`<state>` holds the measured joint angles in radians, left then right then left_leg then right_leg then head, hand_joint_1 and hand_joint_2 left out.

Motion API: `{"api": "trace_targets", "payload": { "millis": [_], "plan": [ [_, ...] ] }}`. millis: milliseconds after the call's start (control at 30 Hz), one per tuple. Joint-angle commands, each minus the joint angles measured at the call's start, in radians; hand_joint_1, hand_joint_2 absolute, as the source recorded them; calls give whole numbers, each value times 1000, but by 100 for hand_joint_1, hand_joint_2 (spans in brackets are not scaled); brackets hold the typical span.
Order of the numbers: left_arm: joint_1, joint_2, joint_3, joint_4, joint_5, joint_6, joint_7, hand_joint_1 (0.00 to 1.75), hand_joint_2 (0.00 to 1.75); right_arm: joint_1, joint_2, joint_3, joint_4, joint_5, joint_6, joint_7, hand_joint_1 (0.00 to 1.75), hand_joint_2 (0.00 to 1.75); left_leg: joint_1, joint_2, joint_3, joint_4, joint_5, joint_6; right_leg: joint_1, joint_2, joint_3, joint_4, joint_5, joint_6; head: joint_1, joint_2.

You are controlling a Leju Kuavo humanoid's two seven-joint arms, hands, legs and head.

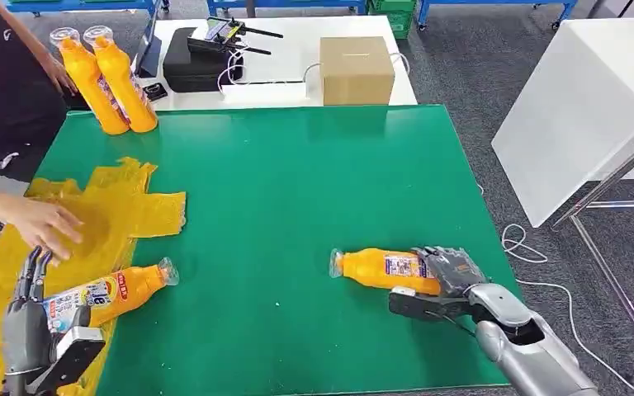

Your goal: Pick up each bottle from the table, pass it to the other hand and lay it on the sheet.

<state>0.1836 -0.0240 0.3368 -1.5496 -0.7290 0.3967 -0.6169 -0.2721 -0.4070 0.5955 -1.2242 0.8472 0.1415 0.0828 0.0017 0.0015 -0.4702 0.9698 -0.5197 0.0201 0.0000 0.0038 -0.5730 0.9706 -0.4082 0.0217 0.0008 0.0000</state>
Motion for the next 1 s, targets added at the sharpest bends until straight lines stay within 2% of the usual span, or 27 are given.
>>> {"api": "trace_targets", "payload": {
  "millis": [33, 100, 267, 300, 433, 500, 533, 700, 767, 900, 1000],
  "plan": [
    [-19, -3, -16, 31, 140, -206, -4, 0, 0, 53, 53, -27, -35, -70, -36, -43, 175, 175, 1, -2, 2, -2, 0, -1, 1, -2, 2, -2, 0, 0, 0, 0],
    [-24, -10, -16, 26, 156, -228, -2, 0, 0, 44, 78, -20, -41, -72, -36, -43, 175, 175, 1, -1, 3, -2, 0, -1, 1, -1, 3, -2, 0, 0, 0, 0],
    [-24, -10, -16, 26, 156, -228, -2, 0, 0, 43, 77, -20, -39, -71, -37, -42, 175, 175, 1, 1, 0, -1, 0, -1, 1, 2, 1, -1, 0, 0, 0, 0],
    [-23, -10, -17, 24, 216, -315, 5, 0, 0, 39, 91, -27, -35, -86, -57, -65, 175, 175, 1, 0, 0, -1, 0, -1, 1, 1, 1, -1, 0, 0, 0, 0],
    [6, -30, -26, -16, 530, -766, 34, 0, 0, -72, 258, 14, -16, -170, -108, -144, 175, 175, 1, 4, 1, -1, 0, -2, 1, 5, 0, -2, 1, 0, 0, 0],
    [41, -48, -48, -50, 649, -907, 61, 0, 0, -129, 324, 45, -13, -202, -120, -152, 175, 175, 1, 11, -1, 0, -1, -2, 1, 12, -3, 1, 2, 0, 0, 0],
    [59, -53, -68, -71, 686, -954, 66, 0, 175, -157, 347, 60, -12, -232, -111, -160, 175, 175, 2, 13, -1, -1, -2, -2, 1, 14, -3, 1, 2, -1, 0, 0],
    [113, -64, -211, -156, 770, -1022, 79, 0, 175, -227, 475, 123, -30, -298, -148, -166, 175, 175, 2, 15, -1, 1, -2, -2, 1, 14, -4, 3, 1, -1, 0, 0],
    [112, -54, -271, -167, 807, -1021, 84, 0, 175, -242, 527, 148, -15, -301, -181, -153, 175, 175, 2, 11, -2, 1, -1, -2, 1, 10, -5, 3, 0, 0, 0, 0],
    [24, -5, -407, -102, 885, -972, 102, 0, 175, -367, 667, 186, 201, -402, -179, -107, 175, 175, 2, 10, -1, 0, -1, -3, 2, 10, -4, 3, 0, 0, 0, 0],
    [-47, 11, -451, -37, 926, -966, 118, 0, 175, -422, 736, 180, 363, -437, -211, -133, 175, 175, 1, 7, -2, 0, 1, -3, 1, 7, -4, 3, 1, -1, 0, 0]
  ]
}}
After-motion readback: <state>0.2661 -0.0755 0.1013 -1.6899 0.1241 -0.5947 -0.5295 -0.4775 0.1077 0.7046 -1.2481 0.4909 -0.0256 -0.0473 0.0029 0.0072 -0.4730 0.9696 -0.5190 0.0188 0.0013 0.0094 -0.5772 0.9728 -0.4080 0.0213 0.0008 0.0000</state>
